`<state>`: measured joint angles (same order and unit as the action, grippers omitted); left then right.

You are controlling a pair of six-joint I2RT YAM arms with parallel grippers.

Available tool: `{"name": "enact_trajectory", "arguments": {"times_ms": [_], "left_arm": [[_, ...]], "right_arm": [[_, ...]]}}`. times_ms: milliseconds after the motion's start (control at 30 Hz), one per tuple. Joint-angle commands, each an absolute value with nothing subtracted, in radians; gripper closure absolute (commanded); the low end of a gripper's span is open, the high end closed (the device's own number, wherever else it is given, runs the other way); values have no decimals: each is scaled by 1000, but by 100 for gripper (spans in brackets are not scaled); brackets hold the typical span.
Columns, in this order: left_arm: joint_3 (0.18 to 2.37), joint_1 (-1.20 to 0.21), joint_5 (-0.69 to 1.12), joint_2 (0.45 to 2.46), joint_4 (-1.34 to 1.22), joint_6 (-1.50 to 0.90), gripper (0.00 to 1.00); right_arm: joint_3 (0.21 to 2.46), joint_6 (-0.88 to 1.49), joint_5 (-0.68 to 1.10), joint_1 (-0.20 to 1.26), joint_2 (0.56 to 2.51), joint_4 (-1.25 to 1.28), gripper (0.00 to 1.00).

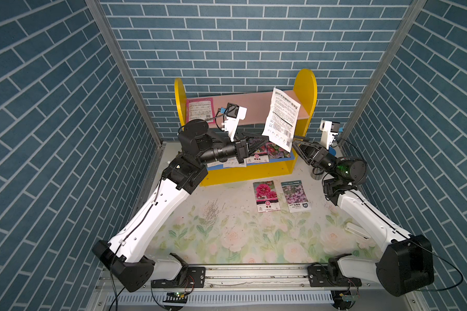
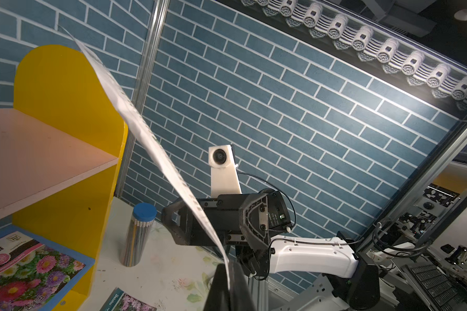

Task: Take the seed bag off the shelf
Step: Pick up the seed packet from the shelf.

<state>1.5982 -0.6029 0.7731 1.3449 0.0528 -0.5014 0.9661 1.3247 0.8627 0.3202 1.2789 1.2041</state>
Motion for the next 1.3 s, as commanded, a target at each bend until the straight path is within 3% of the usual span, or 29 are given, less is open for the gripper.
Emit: {"name": "enact_trajectory", "arguments": {"times_ms": [0, 467, 867, 1033, 1200, 1233, 1267], "left_arm": [[1571, -612, 801, 1321, 66, -465, 100], [1482, -618, 749, 1266, 88, -444, 100], [1470, -618, 715, 1261, 103, -423, 98], [1469, -619, 619, 1250, 185, -382, 66], [1477, -609, 456, 1228, 308, -321, 9], [1474, -606, 443, 1220, 322, -313, 0], [1469, -604, 428, 1211, 331, -305, 0]], "right_arm": [[1002, 1365, 882, 304, 1270, 1265, 20], [1007, 1360, 880, 290, 1270, 1245, 82], [986, 1307, 870, 290, 1235, 1168, 100], [983, 1274, 880, 290, 1206, 1105, 100], [975, 1100, 873, 290, 1123, 841, 100], [977, 1041, 869, 290, 1100, 752, 100], [981, 978, 859, 290, 1077, 655, 100]]}}
